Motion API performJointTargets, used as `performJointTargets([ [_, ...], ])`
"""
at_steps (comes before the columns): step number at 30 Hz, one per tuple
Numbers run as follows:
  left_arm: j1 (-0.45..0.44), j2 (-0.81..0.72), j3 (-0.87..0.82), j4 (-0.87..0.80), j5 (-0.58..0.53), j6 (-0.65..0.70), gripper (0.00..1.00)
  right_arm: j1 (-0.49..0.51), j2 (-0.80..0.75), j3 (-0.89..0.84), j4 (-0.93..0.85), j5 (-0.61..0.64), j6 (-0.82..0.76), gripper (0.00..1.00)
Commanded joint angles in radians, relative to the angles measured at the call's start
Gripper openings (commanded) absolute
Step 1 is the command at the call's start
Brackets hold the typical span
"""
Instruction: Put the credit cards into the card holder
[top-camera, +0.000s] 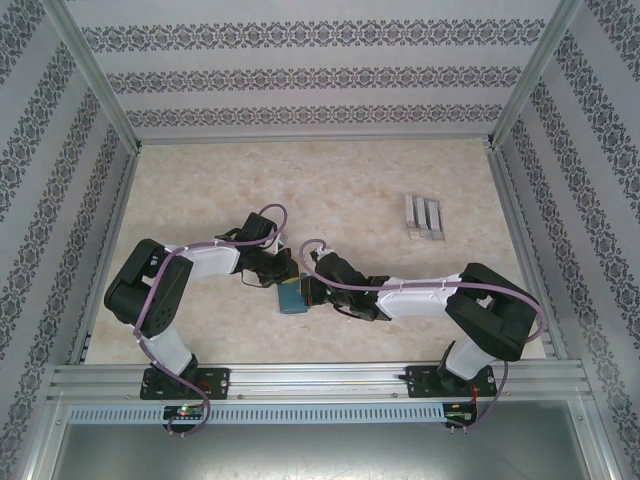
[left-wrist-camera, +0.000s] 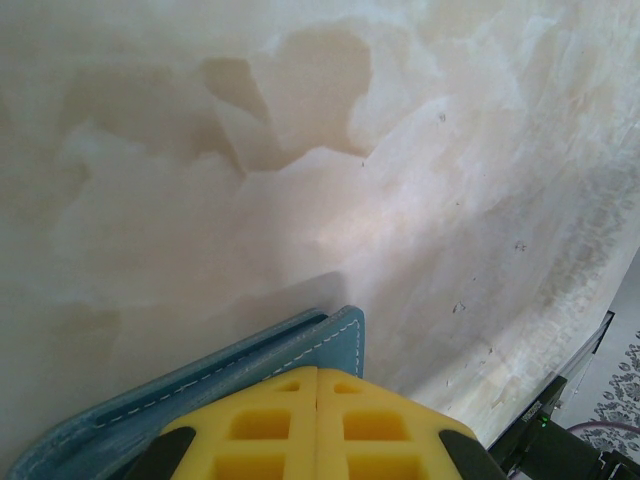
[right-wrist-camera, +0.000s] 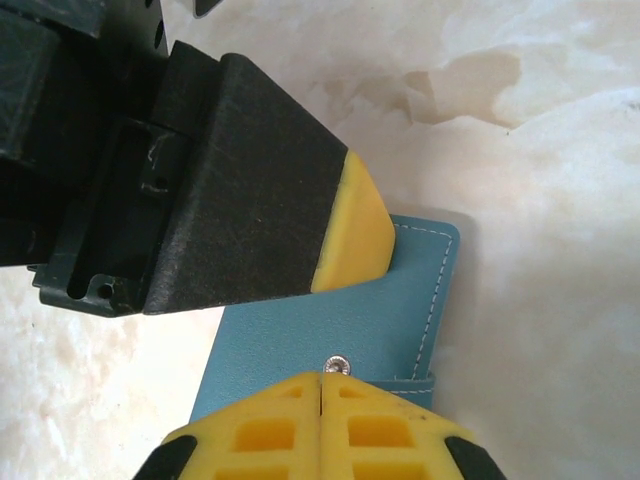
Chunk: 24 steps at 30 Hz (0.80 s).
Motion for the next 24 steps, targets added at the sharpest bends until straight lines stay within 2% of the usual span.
performJointTargets([
  [1, -0.018, 0.042, -0.033, -0.018, -0.088, 0.009, 0.0, 0.002, 0.019, 0.024, 0.003, -0.017, 0.0, 0.0],
  [8, -0.017, 0.038, -0.029, -0.029, -0.091, 0.011, 0.0, 0.002, 0.04, 0.031, 0.002, -0.005, 0.003, 0.0],
  [15, -0.016, 0.035, -0.028, -0.033, -0.091, 0.012, 0.0, 0.025, 0.076, 0.068, -0.009, 0.072, -0.009, 0.0],
  [24, -0.016, 0.038, -0.034, -0.026, -0.075, 0.006, 0.0, 0.029, 0.101, 0.065, -0.018, 0.088, -0.023, 0.0],
])
